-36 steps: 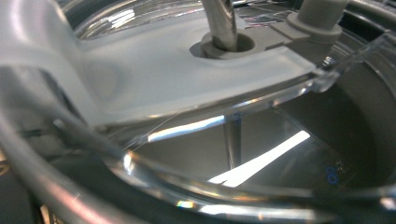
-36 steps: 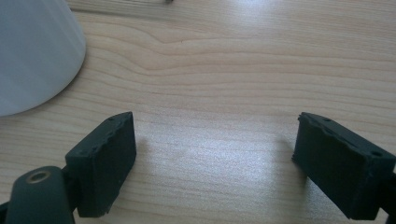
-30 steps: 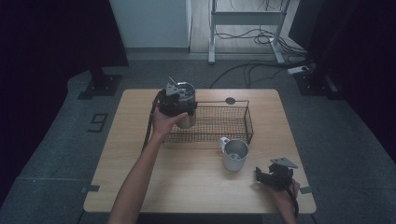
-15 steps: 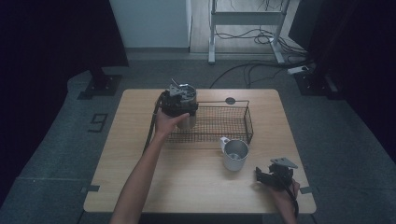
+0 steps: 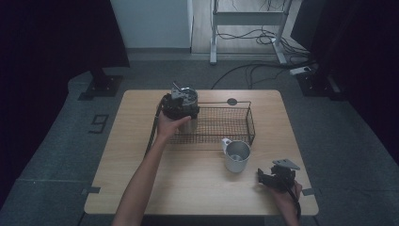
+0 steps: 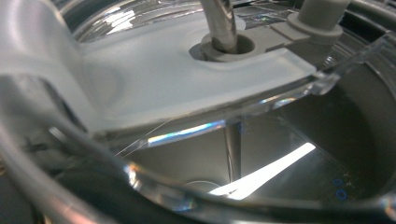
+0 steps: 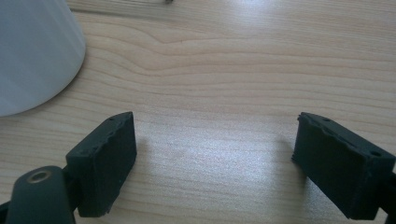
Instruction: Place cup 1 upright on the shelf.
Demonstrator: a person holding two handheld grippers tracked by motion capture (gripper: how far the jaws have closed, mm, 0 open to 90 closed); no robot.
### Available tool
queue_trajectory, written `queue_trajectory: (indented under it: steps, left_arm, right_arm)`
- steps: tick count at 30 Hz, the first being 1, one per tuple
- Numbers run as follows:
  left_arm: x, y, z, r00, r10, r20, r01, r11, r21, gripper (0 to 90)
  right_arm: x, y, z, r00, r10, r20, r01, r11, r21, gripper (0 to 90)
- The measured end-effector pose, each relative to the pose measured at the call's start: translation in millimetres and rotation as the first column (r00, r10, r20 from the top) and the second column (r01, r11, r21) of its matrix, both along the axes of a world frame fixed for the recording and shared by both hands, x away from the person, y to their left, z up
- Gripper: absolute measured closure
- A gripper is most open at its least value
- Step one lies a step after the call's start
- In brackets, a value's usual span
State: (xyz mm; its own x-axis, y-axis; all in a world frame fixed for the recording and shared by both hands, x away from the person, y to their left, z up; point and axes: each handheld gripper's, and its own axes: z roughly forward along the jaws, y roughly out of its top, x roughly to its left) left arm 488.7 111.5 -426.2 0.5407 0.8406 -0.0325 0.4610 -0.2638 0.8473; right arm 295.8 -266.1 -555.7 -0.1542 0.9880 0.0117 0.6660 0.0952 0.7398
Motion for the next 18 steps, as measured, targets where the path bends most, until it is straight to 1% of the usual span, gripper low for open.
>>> queue_trajectory:
  steps: [9,18]
  left_arm:
    - [4.7,1.2,-11.7,0.9994,0.012,-0.032,-0.011,0.9998,0.015,4.1]
    - [8.3,0.9,-21.9,0.9984,0.017,-0.053,-0.017,0.9998,0.014,4.1]
  right_arm:
    - [0.0,0.0,0.0,1.0000,0.000,0.000,0.000,1.000,0.000,12.9]
    - [0.0,0.0,0.0,1.0000,0.000,0.000,0.000,1.000,0.000,12.9]
